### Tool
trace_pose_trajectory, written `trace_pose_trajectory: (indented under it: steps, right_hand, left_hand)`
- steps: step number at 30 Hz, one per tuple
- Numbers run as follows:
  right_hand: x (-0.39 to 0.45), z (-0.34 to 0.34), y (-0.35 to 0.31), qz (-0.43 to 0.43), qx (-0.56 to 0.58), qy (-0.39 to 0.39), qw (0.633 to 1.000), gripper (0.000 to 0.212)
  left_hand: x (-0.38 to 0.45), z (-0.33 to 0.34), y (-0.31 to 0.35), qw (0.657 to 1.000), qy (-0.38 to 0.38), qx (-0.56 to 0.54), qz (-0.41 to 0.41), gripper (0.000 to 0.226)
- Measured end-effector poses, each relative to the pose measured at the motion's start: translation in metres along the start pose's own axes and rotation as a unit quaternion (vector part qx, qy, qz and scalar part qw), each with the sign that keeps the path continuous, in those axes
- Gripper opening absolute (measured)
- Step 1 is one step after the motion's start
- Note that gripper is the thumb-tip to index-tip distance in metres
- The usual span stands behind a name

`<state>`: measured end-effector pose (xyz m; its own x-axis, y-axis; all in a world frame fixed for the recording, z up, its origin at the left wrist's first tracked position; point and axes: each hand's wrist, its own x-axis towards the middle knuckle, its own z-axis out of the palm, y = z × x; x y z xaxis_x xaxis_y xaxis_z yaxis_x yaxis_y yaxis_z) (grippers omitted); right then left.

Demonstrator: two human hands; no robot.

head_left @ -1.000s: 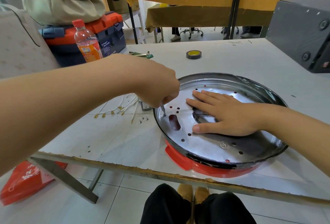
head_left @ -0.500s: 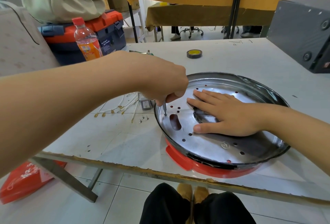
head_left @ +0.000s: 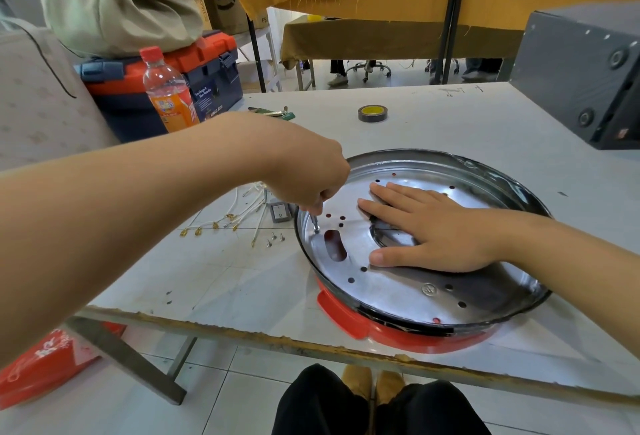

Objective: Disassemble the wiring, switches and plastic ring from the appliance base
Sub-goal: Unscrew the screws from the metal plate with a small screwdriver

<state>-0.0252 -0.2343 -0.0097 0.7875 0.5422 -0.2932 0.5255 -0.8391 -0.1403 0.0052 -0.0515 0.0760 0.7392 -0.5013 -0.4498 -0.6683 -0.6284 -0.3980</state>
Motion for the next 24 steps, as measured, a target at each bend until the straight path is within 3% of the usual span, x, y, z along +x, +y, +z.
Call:
trace_pose_trajectory:
  steps: [5, 9, 14, 24]
  right_hand:
    - [0.001, 0.001, 0.001, -0.002, 0.0, 0.005, 1.0, 0.094]
    - [0.002, 0.001, 0.002, 0.0, -0.003, 0.008, 1.0, 0.094]
    - [0.002, 0.001, 0.001, 0.0, -0.004, 0.009, 1.0, 0.094]
    - [0.001, 0.001, 0.0, -0.002, -0.001, 0.009, 1.0, 0.096]
  left_hand:
    - [0.001, 0.001, 0.008, 0.999, 0.018, 0.043, -0.015, 0.039]
    - [-0.002, 0.002, 0.008, 0.999, 0.025, 0.039, -0.01, 0.014]
    - [0.001, -0.001, 0.007, 1.0, 0.012, -0.002, 0.004, 0.006]
    - [0.01, -0.005, 0.006, 0.997, 0.003, -0.077, -0.013, 0.021]
